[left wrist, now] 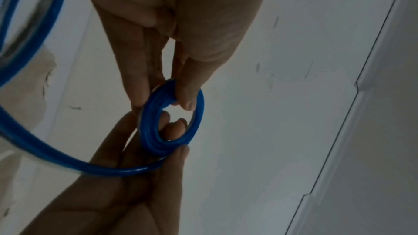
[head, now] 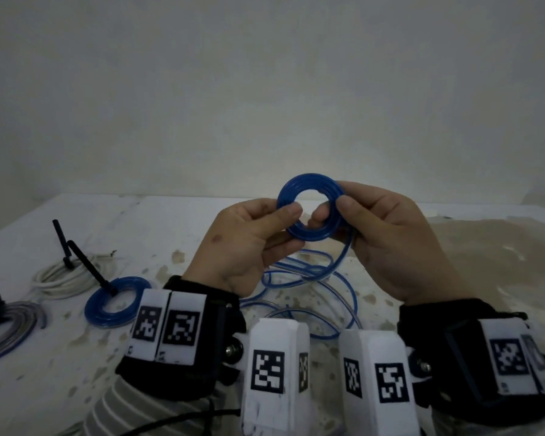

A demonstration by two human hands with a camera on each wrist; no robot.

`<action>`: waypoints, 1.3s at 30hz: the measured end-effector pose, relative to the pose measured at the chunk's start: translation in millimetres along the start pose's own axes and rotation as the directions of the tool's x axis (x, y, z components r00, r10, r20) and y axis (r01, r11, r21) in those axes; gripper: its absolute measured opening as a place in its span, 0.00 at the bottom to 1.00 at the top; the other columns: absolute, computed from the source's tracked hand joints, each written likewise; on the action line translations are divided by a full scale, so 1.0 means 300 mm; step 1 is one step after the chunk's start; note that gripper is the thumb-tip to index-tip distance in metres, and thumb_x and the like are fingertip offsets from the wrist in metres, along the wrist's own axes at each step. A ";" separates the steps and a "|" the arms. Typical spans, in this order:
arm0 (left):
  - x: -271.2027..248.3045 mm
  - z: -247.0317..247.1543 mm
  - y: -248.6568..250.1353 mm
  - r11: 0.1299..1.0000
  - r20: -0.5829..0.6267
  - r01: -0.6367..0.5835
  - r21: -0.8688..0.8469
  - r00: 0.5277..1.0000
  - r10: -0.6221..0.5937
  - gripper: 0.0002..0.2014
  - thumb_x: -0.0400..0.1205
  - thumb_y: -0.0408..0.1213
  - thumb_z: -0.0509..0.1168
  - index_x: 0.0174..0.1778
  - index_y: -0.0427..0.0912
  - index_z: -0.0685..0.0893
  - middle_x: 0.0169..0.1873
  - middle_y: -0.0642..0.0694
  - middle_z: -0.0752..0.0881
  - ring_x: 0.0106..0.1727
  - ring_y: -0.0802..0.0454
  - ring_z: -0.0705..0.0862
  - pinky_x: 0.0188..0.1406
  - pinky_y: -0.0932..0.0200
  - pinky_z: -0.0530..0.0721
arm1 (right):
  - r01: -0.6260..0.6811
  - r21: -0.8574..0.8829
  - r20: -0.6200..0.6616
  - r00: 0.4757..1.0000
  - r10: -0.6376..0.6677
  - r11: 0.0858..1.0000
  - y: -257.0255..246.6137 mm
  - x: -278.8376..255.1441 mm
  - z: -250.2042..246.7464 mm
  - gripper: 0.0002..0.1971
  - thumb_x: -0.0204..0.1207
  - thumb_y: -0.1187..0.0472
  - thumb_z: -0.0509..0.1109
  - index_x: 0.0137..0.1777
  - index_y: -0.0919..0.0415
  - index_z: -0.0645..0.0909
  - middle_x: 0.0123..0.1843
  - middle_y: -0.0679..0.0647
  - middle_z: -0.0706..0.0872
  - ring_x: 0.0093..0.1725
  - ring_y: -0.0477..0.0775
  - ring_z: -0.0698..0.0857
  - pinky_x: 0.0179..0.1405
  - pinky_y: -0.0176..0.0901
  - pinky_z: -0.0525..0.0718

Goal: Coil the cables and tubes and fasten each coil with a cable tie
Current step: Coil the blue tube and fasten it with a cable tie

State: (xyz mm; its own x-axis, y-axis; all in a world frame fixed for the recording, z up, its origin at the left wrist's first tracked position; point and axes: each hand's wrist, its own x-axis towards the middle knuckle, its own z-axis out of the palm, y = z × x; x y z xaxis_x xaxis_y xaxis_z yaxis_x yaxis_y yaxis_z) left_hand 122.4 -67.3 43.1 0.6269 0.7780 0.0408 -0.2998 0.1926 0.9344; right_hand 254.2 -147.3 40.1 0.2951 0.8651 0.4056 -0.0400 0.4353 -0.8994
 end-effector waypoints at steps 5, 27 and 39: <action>-0.009 0.009 -0.017 0.984 0.060 0.038 0.175 0.997 -0.049 0.02 0.71 0.34 0.70 0.36 0.41 0.87 0.32 0.47 0.90 0.35 0.55 0.89 0.37 0.64 0.88 | 0.022 -0.009 -0.101 0.995 -0.023 1.000 0.000 0.007 -0.009 0.12 0.81 0.71 0.56 0.54 0.65 0.81 0.28 0.51 0.81 0.29 0.49 0.80 0.34 0.36 0.83; 0.007 0.004 -0.012 0.981 -0.029 -0.139 0.133 0.989 0.144 0.03 0.77 0.29 0.65 0.40 0.39 0.84 0.26 0.50 0.89 0.29 0.57 0.88 0.30 0.65 0.87 | -0.138 -0.049 -0.127 0.983 0.131 0.989 0.019 0.009 -0.010 0.12 0.82 0.60 0.59 0.49 0.57 0.85 0.43 0.57 0.85 0.42 0.52 0.83 0.38 0.43 0.86; -0.001 0.006 -0.047 0.868 0.110 -0.113 0.484 0.992 0.068 0.07 0.74 0.38 0.71 0.46 0.44 0.86 0.46 0.40 0.89 0.45 0.50 0.89 0.46 0.51 0.88 | -0.095 -0.322 -0.100 0.993 0.066 0.942 -0.002 0.006 -0.053 0.14 0.82 0.61 0.60 0.41 0.60 0.85 0.29 0.50 0.77 0.27 0.47 0.70 0.23 0.34 0.67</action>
State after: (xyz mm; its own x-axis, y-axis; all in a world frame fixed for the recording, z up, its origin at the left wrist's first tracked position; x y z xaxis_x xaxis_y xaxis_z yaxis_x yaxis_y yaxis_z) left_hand 127.9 -71.3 30.7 0.6806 0.7186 0.1429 0.0170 -0.2104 0.9775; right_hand 269.8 -150.1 38.9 0.3859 0.8625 0.3274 0.2422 0.2477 -0.9381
